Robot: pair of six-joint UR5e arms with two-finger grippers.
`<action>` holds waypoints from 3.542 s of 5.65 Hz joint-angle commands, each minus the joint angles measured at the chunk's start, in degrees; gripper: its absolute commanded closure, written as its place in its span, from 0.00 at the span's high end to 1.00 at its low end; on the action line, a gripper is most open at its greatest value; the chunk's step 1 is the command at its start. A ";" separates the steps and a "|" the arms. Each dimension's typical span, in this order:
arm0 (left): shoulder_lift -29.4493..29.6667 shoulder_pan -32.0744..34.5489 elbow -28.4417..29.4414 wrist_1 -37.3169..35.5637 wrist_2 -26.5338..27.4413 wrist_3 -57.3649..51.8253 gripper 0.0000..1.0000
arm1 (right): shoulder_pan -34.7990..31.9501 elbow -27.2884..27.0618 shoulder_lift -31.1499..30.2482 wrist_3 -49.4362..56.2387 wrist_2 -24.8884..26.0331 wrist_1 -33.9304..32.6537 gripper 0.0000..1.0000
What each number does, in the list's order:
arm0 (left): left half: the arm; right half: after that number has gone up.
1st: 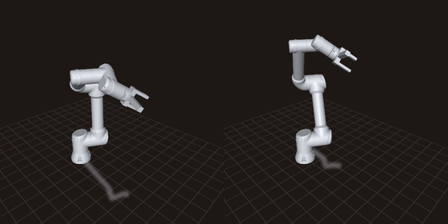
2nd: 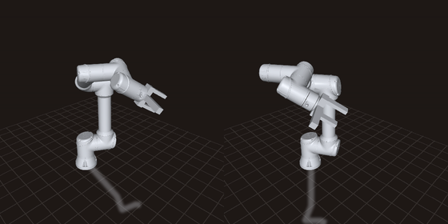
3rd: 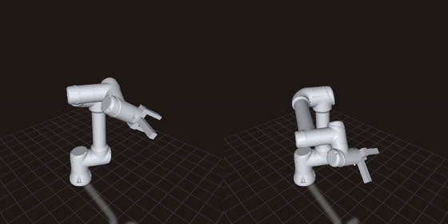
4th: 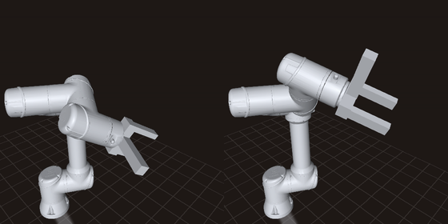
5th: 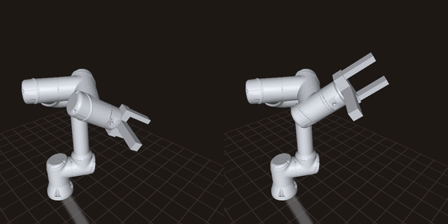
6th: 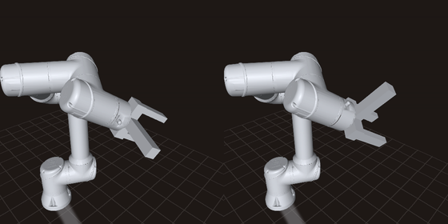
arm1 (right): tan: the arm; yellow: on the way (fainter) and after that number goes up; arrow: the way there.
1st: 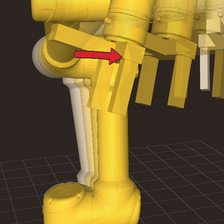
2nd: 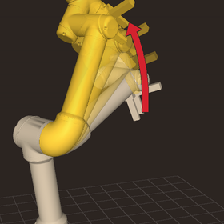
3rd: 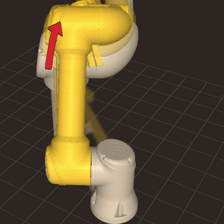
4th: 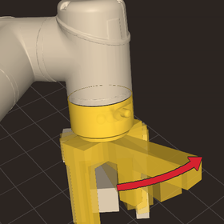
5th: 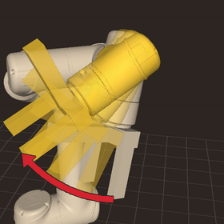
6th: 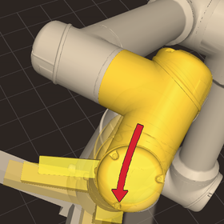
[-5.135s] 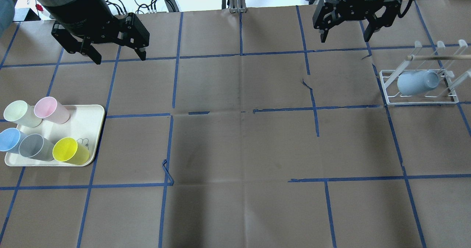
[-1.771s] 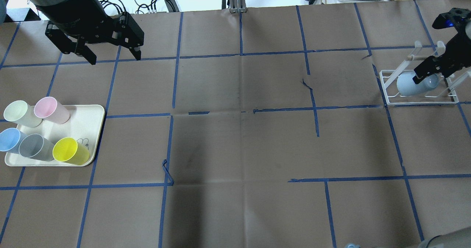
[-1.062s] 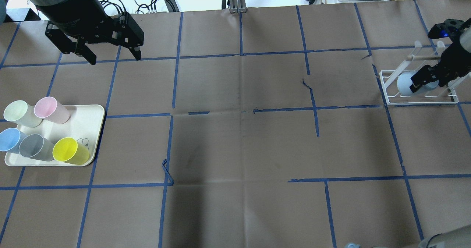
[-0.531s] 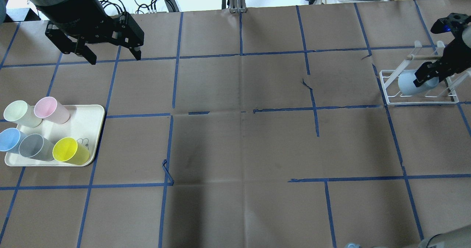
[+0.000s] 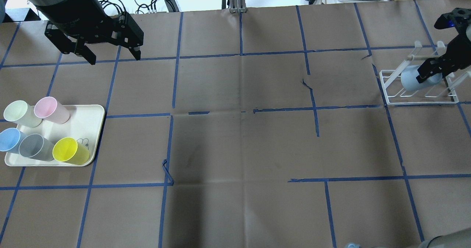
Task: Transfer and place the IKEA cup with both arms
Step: 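Close the right gripper on the light blue cup's base, then lift the light blue cup off the rack rod with the right gripper, then carry the cup toward the left gripper while the left arm reaches toward it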
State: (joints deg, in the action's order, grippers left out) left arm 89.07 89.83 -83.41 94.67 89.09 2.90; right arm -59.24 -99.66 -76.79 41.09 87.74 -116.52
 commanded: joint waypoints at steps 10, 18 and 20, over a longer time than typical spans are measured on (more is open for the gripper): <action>-1.46 -25.40 -1.13 31.00 -39.34 -33.01 1.00 | -5.33 23.90 -2.93 6.05 -35.22 75.70 0.40; 2.22 -13.90 -12.30 21.41 -70.81 -39.90 1.00 | -22.11 13.44 1.82 34.59 -67.37 89.00 0.39; 5.06 -13.46 -12.31 17.48 -74.59 -40.17 0.99 | -27.75 13.44 1.30 33.36 -76.27 89.10 0.39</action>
State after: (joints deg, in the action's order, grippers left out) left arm 93.44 76.15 -95.67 113.08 15.31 -37.46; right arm -84.54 -86.21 -75.33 74.96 15.46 -27.48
